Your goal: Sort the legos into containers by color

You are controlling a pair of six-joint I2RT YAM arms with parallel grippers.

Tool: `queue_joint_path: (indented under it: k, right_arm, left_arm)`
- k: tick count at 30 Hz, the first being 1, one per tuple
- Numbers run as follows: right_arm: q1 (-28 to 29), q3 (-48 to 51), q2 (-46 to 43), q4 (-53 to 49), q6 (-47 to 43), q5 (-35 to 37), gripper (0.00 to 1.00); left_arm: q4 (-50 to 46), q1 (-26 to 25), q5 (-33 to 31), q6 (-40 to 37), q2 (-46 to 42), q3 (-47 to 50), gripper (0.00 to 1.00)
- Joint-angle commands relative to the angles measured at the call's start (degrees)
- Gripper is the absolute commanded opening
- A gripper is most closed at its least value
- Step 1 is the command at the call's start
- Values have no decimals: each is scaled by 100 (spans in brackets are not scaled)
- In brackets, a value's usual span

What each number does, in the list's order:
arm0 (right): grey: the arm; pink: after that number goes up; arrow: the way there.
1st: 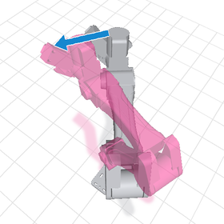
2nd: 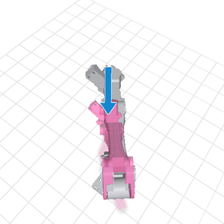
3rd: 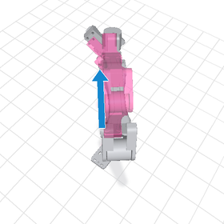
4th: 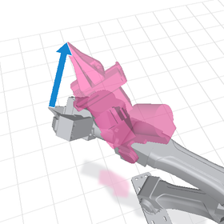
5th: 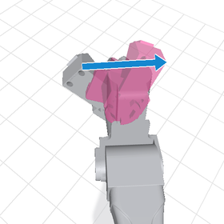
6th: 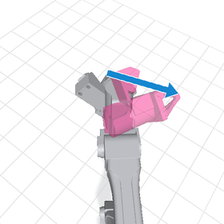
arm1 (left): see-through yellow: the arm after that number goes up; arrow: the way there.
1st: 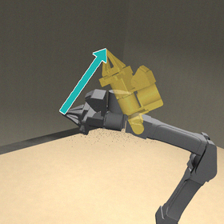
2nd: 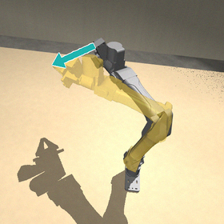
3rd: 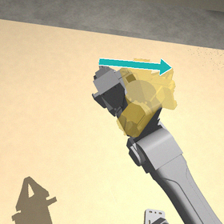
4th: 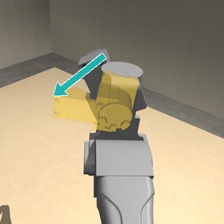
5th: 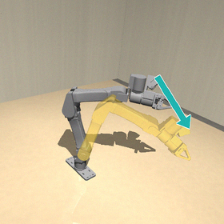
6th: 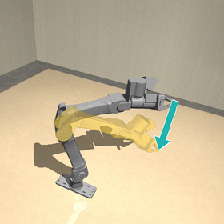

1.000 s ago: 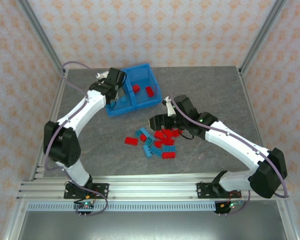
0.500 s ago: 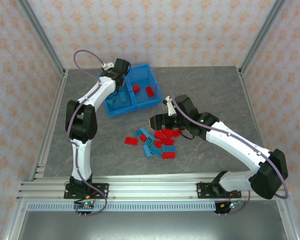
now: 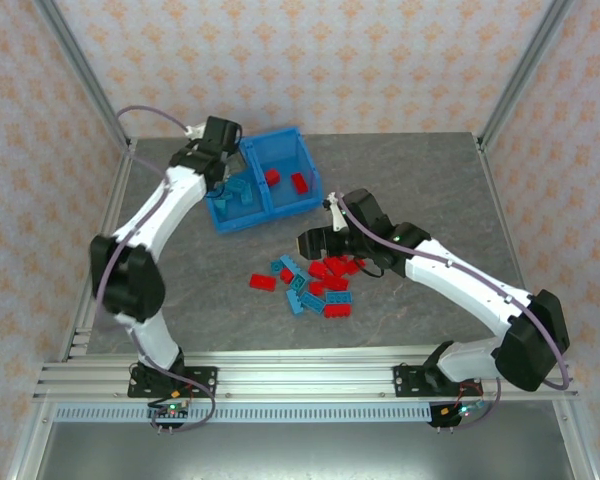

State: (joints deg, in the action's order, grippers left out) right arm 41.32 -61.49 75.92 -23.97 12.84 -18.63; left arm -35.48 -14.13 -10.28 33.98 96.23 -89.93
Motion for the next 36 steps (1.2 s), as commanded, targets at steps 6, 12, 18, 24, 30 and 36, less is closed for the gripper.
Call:
queue_joint_path:
  k: [6,12,18,24,30,36]
  right_arm:
    - [-31,-137,544,-222,482,1570,90]
    - [-158,-250,1285,-595,1096,2187,90]
    - [-688,48,1473,-779,2282,2158,92]
    - [-809,133,1755,-1171,3404,1941,90]
    - [-808,578,1807,-993,3998,1788,81]
    - [-805,1009,1616,-647,4305,1649,71]
  left_arm:
    - [442,-600,1177,-1715,-3083,1661,89]
    - [153,-626,2865,-4074,-4502,2534,100]
    - [-287,-874,5340,-6284,-4969,3288,100]
    - [-95,-1351,5746,-7412,-4739,3774,100]
    - [-65,-1361,5791,-7720,-4503,3981,100]
    - [153,-1370,5787,-7748,-4618,4309,100]
